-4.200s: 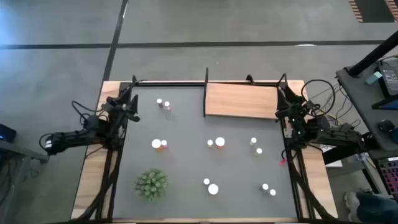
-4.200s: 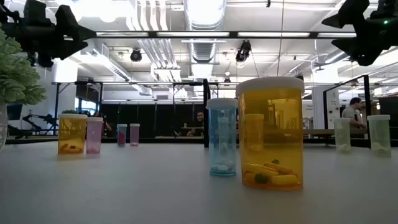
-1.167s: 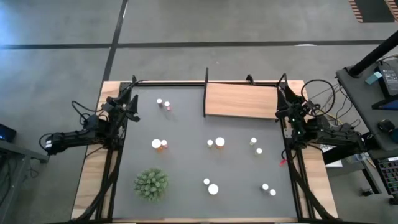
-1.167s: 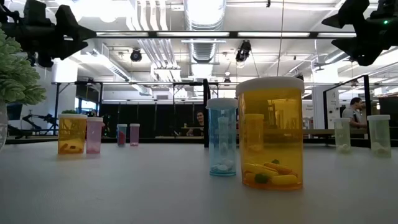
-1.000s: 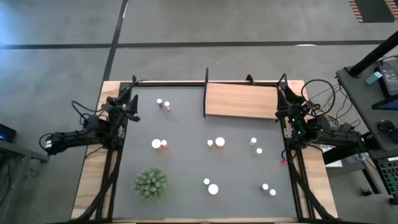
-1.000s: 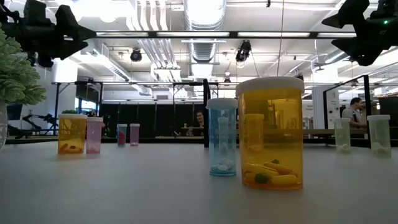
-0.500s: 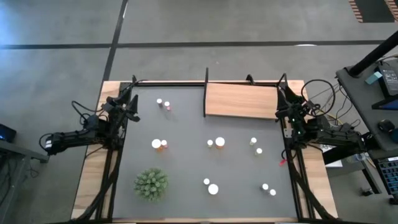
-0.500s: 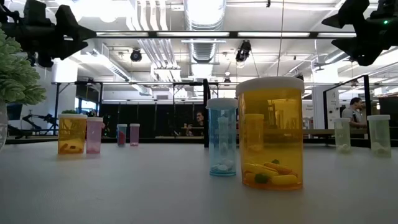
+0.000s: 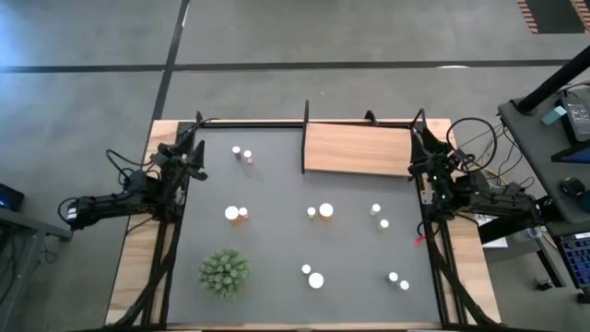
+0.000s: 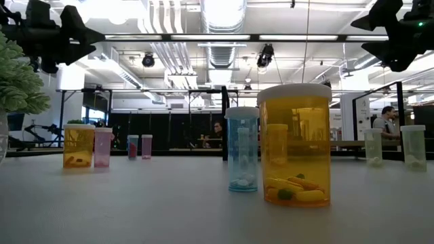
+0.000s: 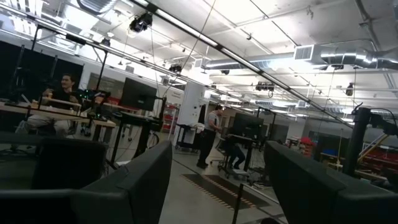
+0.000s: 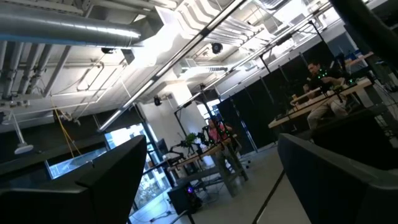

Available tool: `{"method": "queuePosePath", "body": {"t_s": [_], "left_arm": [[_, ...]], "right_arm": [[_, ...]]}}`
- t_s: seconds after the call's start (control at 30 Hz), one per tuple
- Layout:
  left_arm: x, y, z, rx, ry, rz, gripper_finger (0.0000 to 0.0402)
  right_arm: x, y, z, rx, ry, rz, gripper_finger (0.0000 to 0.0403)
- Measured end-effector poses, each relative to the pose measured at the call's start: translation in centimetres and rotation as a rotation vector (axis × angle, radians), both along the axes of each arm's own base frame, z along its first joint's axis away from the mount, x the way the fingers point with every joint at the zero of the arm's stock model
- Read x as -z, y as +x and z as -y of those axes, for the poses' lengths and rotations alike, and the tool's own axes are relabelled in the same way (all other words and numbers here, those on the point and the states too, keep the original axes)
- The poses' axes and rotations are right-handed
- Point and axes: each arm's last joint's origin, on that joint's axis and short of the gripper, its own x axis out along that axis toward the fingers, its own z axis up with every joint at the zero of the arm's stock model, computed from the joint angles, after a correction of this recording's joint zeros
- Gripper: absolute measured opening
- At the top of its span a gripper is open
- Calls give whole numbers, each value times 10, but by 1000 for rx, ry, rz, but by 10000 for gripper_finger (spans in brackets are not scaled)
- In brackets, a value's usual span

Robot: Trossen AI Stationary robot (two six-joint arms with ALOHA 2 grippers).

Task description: Pick and place medicine bottles onto shelf by color

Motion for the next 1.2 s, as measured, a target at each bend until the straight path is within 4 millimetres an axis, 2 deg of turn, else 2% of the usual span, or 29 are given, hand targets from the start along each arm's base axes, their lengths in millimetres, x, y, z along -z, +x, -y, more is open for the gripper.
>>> {"method": "queuePosePath", "body": {"t_s": [0.83, 1.03, 1.2], "left_arm": [[0, 0, 0, 0, -1, -5, 240], [12, 6, -1, 17, -14, -148, 240], [14, 10, -1, 34, -13, -188, 240]], "right_arm": [[0, 0, 0, 0, 0, 0, 352], [0, 0, 0, 0, 0, 0, 352], [0, 0, 0, 0, 0, 0, 352]]}}
